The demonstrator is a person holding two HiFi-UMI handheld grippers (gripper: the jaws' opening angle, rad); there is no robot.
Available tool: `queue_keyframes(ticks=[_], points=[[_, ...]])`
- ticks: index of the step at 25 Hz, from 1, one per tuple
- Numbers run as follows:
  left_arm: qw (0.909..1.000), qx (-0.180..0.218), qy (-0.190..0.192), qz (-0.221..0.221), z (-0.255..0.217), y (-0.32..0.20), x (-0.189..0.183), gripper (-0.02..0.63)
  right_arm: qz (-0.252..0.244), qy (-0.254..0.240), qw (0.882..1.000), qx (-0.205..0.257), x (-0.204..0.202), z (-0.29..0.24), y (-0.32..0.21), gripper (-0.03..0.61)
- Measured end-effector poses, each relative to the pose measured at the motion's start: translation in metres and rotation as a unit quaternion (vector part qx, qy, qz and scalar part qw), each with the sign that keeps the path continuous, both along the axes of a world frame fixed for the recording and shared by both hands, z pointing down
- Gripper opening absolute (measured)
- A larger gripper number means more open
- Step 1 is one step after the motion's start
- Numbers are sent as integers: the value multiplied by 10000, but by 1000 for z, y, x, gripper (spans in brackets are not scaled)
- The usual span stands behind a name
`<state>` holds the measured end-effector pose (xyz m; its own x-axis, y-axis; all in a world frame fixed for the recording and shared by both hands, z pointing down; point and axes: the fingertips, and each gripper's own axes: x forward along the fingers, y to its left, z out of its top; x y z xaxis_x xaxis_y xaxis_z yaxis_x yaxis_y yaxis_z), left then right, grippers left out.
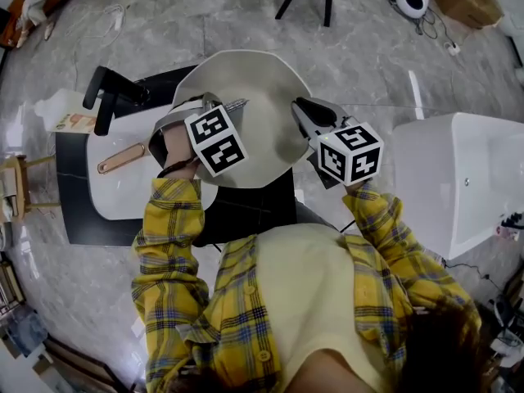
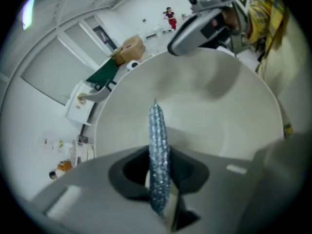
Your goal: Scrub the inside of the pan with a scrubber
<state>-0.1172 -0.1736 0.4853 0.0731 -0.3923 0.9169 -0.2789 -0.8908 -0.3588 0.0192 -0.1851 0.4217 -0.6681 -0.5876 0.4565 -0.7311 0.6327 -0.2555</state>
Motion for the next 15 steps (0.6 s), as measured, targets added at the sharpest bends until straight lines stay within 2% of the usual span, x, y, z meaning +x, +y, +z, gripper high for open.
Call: queue_keyframes(ticks=[12, 15], points=[[9986, 499, -148, -66, -2, -39, -1, 87, 46, 10, 10000, -30, 3, 1, 0, 18], [9978, 655, -26, -89, -4, -47, 0, 87, 53, -11, 10000, -35, 3, 2, -1, 18]])
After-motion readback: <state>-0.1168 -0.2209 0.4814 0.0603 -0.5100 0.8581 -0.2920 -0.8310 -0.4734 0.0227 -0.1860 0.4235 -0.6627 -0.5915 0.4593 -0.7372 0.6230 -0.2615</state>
